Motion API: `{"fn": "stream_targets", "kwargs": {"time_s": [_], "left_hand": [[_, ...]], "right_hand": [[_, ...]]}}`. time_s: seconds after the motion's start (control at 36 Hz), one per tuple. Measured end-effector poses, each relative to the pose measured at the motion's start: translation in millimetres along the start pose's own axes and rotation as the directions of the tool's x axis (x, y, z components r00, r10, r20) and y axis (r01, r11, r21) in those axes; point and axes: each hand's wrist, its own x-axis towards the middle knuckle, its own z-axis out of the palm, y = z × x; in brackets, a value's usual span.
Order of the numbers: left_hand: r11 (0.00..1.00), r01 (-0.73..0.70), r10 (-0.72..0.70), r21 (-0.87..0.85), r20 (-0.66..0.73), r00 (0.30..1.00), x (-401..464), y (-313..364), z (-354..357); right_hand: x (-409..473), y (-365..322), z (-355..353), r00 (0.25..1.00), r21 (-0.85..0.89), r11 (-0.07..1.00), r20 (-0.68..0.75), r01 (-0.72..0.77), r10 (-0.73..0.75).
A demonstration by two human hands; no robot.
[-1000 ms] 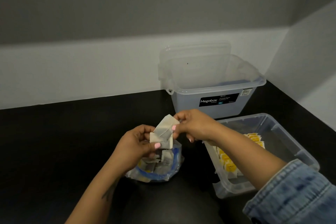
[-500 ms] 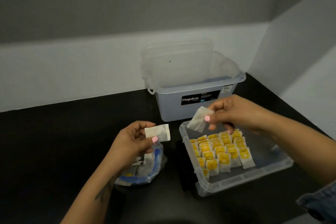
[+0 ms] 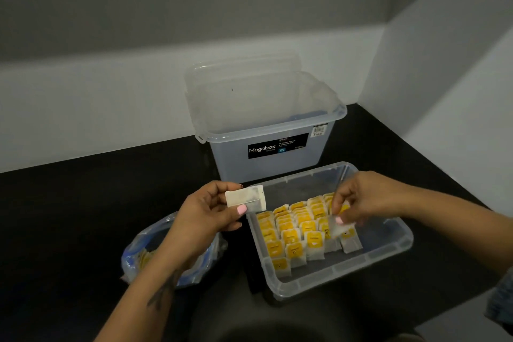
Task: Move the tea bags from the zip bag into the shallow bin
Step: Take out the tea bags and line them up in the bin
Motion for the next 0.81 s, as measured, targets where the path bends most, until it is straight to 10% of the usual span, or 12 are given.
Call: {"fn": "stream_targets", "kwargs": {"time_s": [0.28, 0.81], "left_hand": [[1.000, -0.002, 0.002, -0.001, -0.015, 1.000, 3.9, -5.0, 15.8], [1.000, 0.005, -0.005, -0.026, -0.013, 1.000, 3.5, -3.4, 24.8]], "right_hand": [[20.5, 10.7, 18.8, 0.989, -0.595, 0.796, 0.141, 0.111, -0.033], [45.8, 14.7, 48.2, 0.981, -0.664, 0.725, 0.080, 0.184, -0.176]]}}
